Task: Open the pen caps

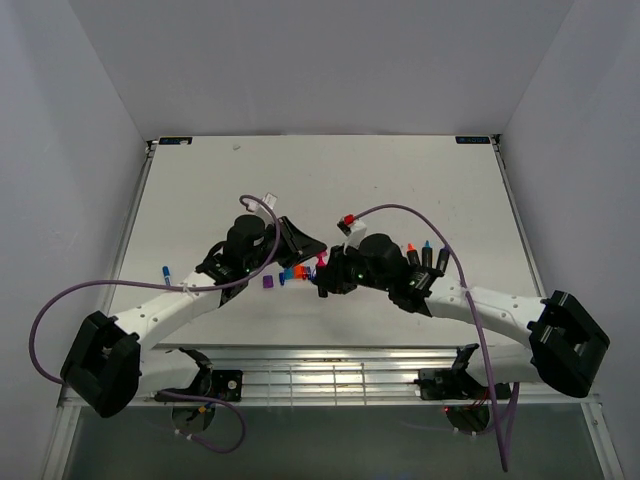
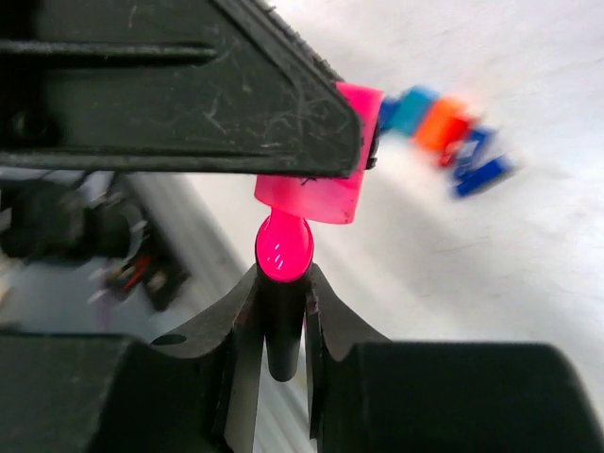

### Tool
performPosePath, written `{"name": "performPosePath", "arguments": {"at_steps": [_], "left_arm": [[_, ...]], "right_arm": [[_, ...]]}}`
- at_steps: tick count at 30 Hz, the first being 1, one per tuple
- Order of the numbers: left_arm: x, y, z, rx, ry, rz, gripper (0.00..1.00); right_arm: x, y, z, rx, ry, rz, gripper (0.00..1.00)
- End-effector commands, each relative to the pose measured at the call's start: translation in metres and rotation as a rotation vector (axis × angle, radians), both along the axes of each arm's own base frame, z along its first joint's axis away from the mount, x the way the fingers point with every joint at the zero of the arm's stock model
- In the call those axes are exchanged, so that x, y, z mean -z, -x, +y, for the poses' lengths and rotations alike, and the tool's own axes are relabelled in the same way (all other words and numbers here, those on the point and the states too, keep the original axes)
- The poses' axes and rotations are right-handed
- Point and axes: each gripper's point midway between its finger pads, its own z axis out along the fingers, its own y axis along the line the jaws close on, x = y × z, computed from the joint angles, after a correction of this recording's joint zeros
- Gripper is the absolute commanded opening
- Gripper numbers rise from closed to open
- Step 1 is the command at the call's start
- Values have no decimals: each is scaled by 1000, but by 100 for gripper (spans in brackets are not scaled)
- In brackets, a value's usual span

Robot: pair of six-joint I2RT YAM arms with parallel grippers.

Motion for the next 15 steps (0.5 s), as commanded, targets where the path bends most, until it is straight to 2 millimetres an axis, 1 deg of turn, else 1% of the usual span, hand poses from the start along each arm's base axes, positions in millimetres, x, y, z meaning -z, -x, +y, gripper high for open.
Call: {"name": "performPosePath", "arguments": {"at_steps": [1,2,3,4,5,6,7,8,9,10,11,12,13,14,15], "left_arm": [[9,-5,5,-77,-143,88,0],[10,-6,6,-87,-162,83,0],[7,-6,6,-90,-166,71,0],[9,-4,6,-88,-166,61,0],[4,-4,7,-84,-161,29,0],[4,-4,10,-83,-169,8,0],[0,-8,14,-97,-192,-18,0],[-4,-10,16,-94,-215,-51,0],[-5,-12,20,-80,-268,-110,0],[-2,-13,27,-85,-318,-111,0],[-10,-20,32,-113,-348,-144,0],[-10,-25,41,-112,-404,-177,0],[-2,-21,48,-104,-456,-152,0],[-3,-29,59,-155,-502,-168,0],[-2,-30,68,-158,-540,-185,0]], "right_arm": [[18,-63,-71,426,483,-226,8],[27,-62,-83,448,579,-218,8],[23,-65,-84,464,598,-225,8],[18,-65,-78,428,595,-241,8],[14,-66,-71,402,563,-258,8],[14,-65,-68,381,553,-263,8],[18,-58,-62,323,535,-240,8],[24,-52,-62,280,535,-226,8],[26,-49,-58,251,505,-218,8],[31,-39,-54,200,475,-189,8],[40,-30,-59,187,462,-158,8],[44,-29,-61,180,448,-139,8],[46,-25,-61,163,428,-118,8],[48,-25,-65,173,424,-107,8],[57,-28,-76,197,441,-83,8]]}}
